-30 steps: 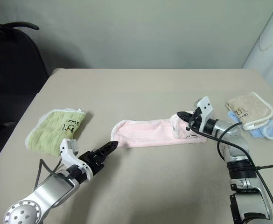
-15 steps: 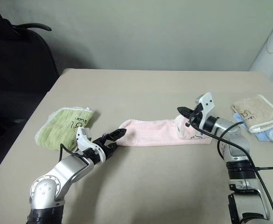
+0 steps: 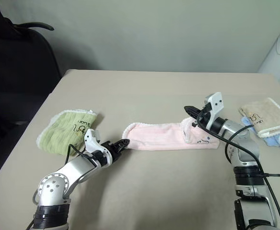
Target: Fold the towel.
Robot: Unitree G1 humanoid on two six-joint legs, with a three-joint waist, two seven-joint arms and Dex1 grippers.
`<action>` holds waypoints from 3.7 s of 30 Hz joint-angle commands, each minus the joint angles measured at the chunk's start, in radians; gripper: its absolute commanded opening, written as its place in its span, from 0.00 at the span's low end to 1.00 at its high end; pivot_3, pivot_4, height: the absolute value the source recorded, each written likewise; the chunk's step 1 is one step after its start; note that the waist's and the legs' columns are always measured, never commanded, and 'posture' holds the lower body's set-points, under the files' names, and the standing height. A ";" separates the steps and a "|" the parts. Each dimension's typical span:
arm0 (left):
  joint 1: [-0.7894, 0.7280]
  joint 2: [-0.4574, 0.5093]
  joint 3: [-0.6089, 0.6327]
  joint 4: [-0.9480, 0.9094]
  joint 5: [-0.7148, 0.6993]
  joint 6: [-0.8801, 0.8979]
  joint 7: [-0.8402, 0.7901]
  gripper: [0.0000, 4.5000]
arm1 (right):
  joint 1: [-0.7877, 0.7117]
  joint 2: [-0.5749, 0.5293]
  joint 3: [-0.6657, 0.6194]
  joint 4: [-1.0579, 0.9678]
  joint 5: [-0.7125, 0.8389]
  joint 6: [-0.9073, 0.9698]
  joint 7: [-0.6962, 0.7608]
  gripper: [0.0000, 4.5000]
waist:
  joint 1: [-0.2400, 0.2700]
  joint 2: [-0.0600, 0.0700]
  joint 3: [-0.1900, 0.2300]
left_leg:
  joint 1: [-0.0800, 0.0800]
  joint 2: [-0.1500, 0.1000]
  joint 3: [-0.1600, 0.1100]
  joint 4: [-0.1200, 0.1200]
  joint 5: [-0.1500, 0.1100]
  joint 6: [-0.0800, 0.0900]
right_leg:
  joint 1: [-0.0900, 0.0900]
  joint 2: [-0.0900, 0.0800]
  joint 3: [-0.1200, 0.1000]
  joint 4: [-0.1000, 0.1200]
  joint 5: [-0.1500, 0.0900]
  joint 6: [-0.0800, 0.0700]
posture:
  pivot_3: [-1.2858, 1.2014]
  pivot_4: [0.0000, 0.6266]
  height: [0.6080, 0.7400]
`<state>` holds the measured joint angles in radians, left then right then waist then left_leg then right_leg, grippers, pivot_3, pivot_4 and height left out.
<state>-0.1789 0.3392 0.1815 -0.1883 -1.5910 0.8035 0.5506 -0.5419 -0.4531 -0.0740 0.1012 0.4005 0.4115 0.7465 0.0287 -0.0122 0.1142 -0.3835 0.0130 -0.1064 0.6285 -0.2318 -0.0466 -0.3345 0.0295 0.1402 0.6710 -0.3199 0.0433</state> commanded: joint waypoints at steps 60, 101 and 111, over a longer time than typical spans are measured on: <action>-0.701 -0.305 -0.405 0.356 0.619 0.267 -0.651 0.39 | 0.041 -0.039 -0.182 -0.037 0.005 -0.032 -0.217 0.00 | -0.014 -0.013 0.014 | -0.020 0.000 -0.001 0.008 0.000 0.000 | -0.016 -0.004 -0.001 0.003 0.003 0.003 | 0.52 0.24 1.00; -0.386 -0.077 -0.433 0.143 1.235 -0.190 -1.103 0.03 | 0.228 -0.167 0.019 -0.184 -0.027 0.117 0.006 0.00 | -0.011 -0.013 0.010 | -0.018 -0.001 0.000 0.018 -0.006 0.010 | -0.009 -0.012 -0.002 0.000 0.003 0.007 | 0.52 0.24 1.00; -0.309 -0.086 -0.126 -0.104 0.955 0.012 -1.012 0.03 | 0.219 -0.221 -0.126 -0.273 0.126 0.211 0.044 0.00 | -0.012 -0.013 0.010 | -0.020 -0.002 0.002 0.018 -0.005 0.008 | -0.011 -0.012 -0.001 0.001 0.003 0.009 | 0.52 0.24 1.00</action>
<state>-0.4995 0.2525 0.0307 -0.2641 -0.6040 0.7783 -0.4784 -0.3087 -0.6559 -0.1615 -0.1442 0.4998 0.6189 0.7824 0.0169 -0.0251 0.1239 -0.4038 0.0113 -0.1043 0.6469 -0.2364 -0.0386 -0.3458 0.0172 0.1393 0.6716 -0.3167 0.0526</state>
